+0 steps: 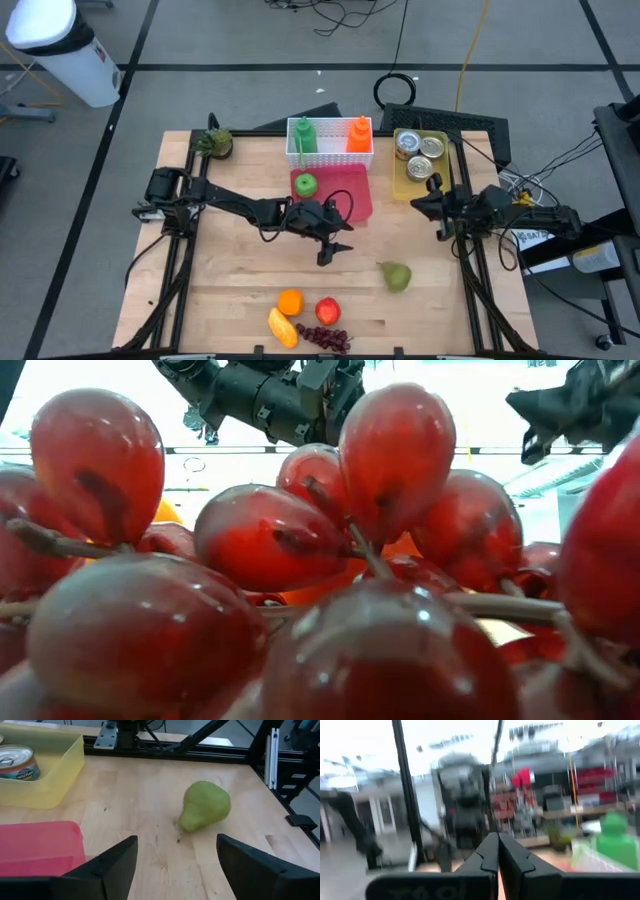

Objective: Pick & Place Food Item
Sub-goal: Put the green pear into the red bin

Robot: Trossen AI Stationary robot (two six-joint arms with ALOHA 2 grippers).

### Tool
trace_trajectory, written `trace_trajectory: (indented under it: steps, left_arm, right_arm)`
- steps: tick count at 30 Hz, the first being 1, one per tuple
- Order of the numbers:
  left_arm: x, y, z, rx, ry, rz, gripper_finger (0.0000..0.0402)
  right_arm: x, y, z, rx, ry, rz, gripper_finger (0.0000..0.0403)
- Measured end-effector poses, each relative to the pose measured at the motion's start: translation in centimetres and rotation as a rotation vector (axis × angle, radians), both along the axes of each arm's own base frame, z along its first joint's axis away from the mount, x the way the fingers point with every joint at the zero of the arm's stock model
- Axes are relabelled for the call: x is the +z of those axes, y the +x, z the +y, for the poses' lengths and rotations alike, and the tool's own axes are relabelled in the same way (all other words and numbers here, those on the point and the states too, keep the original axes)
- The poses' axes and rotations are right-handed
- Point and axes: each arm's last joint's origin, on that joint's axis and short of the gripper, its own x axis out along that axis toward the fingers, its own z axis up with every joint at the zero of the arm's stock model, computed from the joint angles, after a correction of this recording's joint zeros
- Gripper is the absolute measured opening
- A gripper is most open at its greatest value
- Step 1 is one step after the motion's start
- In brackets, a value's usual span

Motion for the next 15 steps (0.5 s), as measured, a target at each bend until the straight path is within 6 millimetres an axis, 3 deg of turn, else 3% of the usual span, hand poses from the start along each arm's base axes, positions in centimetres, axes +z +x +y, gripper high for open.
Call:
trace_trajectory:
  steps: [8,15]
  left_arm:
    - [-0.1,-0.1,0.0,0.005,-0.008,0.016,0.0285]
    - [-0.3,-0.1,0.0,0.006,-0.007,0.033,0.0285]
  right_arm:
    - [1.9,-0.8,0.0,0.087,0.176,-0.216,0.0]
    - [2.1,-0.9,-0.1,0.077,0.275,-0.243,0.0]
